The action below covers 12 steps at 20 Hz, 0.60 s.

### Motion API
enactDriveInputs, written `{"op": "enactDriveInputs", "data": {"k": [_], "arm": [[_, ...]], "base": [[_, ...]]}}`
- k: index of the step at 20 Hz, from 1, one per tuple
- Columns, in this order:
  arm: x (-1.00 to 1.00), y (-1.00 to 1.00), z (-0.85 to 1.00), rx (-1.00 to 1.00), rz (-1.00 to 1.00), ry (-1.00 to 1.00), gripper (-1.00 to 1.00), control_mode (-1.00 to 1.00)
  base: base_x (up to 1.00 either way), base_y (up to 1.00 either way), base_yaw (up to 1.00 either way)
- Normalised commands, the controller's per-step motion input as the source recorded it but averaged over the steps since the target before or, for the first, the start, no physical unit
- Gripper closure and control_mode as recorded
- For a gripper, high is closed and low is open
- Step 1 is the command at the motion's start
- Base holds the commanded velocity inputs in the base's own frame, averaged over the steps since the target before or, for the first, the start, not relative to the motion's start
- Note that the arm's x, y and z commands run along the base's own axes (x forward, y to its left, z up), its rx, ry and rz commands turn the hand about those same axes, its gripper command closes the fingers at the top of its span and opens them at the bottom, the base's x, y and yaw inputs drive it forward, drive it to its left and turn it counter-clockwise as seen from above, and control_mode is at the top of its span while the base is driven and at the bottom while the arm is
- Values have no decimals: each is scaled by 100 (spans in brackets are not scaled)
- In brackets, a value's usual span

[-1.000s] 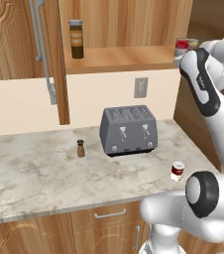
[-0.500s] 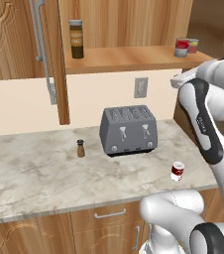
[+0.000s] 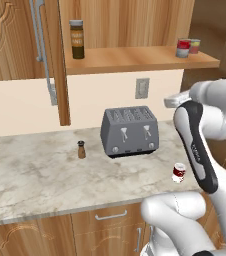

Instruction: Pick the cans from the counter and place them in their designated side in the cabinet.

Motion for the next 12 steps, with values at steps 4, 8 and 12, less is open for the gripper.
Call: {"op": "enactDriveInputs", "data": {"k": [4, 8, 12], "arm": [[-26, 7, -27, 1, -3, 36, -100, -100], [-29, 2, -38, 0, 0, 31, -100, -100], [-26, 0, -40, 0, 0, 18, -100, -100]], "base": [[0, 0, 0], [0, 0, 0], [0, 0, 0]]}}
